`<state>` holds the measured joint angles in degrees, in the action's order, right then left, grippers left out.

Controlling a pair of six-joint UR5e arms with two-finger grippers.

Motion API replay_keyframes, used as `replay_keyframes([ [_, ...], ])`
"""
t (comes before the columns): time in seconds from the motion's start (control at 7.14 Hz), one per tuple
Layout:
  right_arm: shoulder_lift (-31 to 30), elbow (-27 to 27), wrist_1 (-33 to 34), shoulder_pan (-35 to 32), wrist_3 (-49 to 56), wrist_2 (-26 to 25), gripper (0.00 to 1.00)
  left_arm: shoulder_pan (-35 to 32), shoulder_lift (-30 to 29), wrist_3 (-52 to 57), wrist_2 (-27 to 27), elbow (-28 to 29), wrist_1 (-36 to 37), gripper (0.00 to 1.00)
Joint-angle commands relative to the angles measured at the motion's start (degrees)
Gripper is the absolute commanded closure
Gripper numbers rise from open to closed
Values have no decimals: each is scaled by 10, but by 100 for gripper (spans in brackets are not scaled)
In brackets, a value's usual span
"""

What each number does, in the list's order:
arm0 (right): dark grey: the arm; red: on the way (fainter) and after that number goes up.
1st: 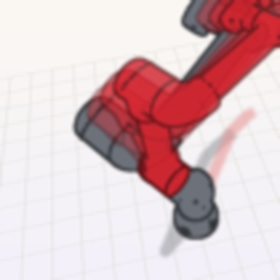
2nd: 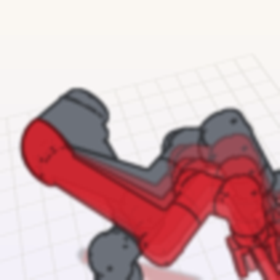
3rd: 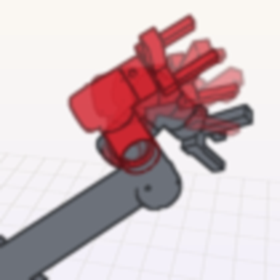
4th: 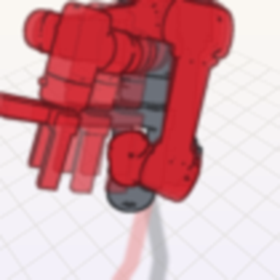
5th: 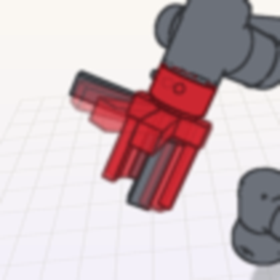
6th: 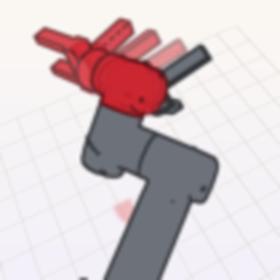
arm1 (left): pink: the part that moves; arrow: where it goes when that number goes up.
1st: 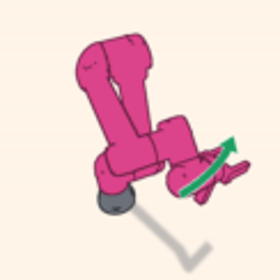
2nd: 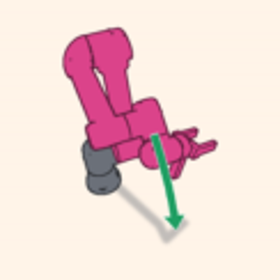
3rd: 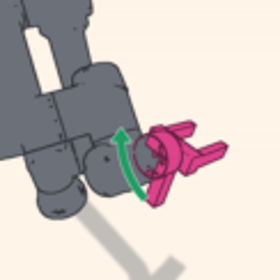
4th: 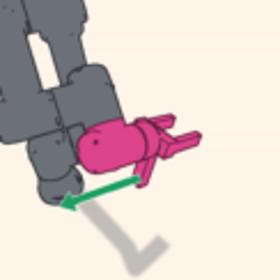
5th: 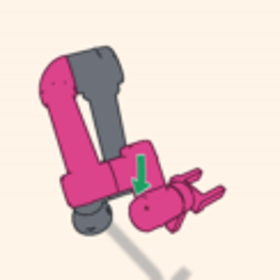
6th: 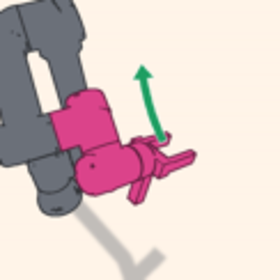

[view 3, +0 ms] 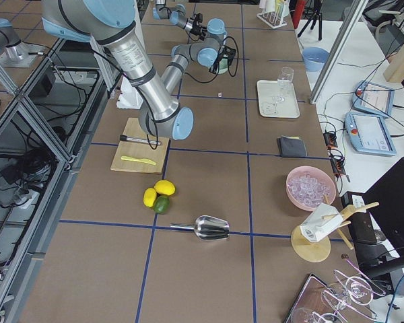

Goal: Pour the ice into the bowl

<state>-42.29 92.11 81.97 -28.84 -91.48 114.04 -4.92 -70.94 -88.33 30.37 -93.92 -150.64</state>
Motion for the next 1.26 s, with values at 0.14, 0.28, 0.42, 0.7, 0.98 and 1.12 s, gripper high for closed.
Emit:
replay_keyframes([
  [0.14,87,-112,-2,39,-5,-29,100,-4,-24,2,-3,27,0,0],
  [0.28,132,-175,-6,43,-5,-36,100,-11,-22,4,-5,27,-1,0],
  [0.42,142,-193,-8,45,-2,-38,100,-20,-21,4,-11,28,-1,0],
  [0.7,143,-201,-9,55,0,-46,100,-41,-24,4,-11,39,-3,0],
  [0.98,155,-248,-53,62,1,-55,100,-44,-25,4,-11,40,-4,0],
  [1.12,157,-261,-58,63,2,-55,100,-45,-26,4,-11,40,-4,0],
])
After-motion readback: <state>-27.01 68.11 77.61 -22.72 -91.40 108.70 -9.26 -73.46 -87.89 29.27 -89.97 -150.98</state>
